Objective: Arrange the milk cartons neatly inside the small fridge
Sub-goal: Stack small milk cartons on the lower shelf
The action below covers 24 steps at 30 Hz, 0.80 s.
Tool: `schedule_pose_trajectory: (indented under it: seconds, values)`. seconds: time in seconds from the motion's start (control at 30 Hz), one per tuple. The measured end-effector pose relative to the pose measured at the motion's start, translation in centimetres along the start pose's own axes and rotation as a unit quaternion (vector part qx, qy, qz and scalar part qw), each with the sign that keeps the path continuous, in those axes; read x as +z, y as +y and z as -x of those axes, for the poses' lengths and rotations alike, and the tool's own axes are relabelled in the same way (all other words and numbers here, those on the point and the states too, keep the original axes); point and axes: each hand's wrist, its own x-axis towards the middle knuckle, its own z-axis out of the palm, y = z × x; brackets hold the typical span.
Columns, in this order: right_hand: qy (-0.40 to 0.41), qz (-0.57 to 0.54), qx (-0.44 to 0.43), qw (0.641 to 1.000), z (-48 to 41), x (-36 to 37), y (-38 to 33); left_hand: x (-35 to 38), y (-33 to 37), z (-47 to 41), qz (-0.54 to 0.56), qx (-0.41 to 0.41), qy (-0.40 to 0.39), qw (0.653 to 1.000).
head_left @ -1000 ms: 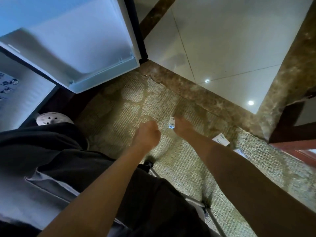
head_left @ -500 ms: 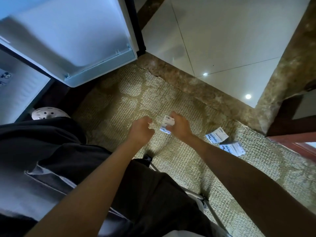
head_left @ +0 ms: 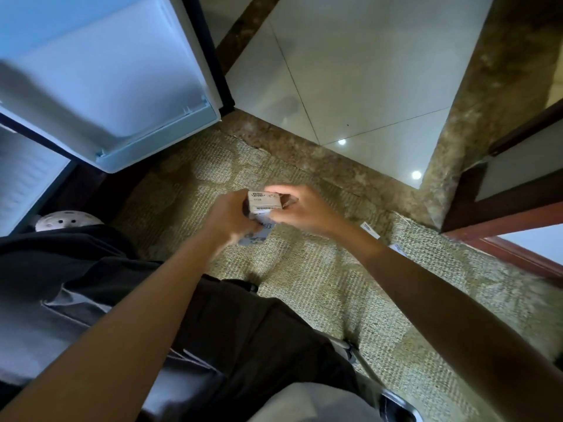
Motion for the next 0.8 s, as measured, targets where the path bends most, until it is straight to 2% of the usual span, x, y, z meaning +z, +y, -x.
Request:
schedule_pose_trajectory:
  seconds: [0.03, 0.1, 0.13, 0.17, 0.23, 0.3, 0.33, 0.37, 0.43, 0.5, 0.67, 0.8]
  values:
    - [-0.018, -0.028, 0.027, 0.999, 0.4, -0.2, 0.3, 0.3, 0.1, 0.2, -0.009, 0.005, -0.008, 1.000]
    - [-0.028, -0.160, 0.070, 0.984, 1.2, -0.6, 1.8, 1.2, 0.2, 0.6, -0.029, 0.011, -0.015, 0.999]
    - [0.005, -0.208, 0.088, 0.974, 1.5, -0.8, 3.2, 1.7, 0.3, 0.7, -0.033, 0.008, -0.013, 0.999]
    - [0.058, -0.211, 0.108, 0.970, 1.6, -1.0, 4.7, 2.2, 0.5, 0.8, -0.034, 0.004, -0.010, 0.999]
    - [0.164, -0.014, 0.154, 0.974, 2.0, -1.0, 8.8, 2.9, 1.1, 0.9, -0.042, -0.005, -0.008, 0.999]
    - [0.251, 0.235, 0.189, 0.920, 2.6, -0.6, 13.3, 3.7, 1.7, 0.7, -0.047, 0.000, -0.018, 0.999]
    - [0.277, 0.288, 0.210, 0.892, 3.0, -0.4, 15.1, 3.9, 2.2, 0.7, -0.052, 0.006, -0.022, 0.998]
    - [0.275, 0.307, 0.237, 0.880, 3.4, -0.3, 16.5, 4.1, 2.6, 0.7, -0.063, 0.013, -0.024, 0.998]
    - [0.192, 0.294, 0.318, 0.881, 4.4, -0.5, 17.7, 4.6, 3.2, 0.6, -0.083, 0.032, -0.025, 0.996]
    - [0.123, 0.282, 0.358, 0.882, 5.1, -0.6, 18.4, 4.9, 3.5, 0.5, -0.091, 0.042, -0.027, 0.995]
    - [0.122, 0.307, 0.353, 0.875, 4.8, -0.5, 18.2, 5.2, 3.1, 0.8, -0.096, 0.048, -0.023, 0.994]
    - [0.107, 0.309, 0.342, 0.881, 4.1, -0.5, 16.8, 4.4, 2.0, 1.1, -0.058, 0.032, -0.011, 0.998]
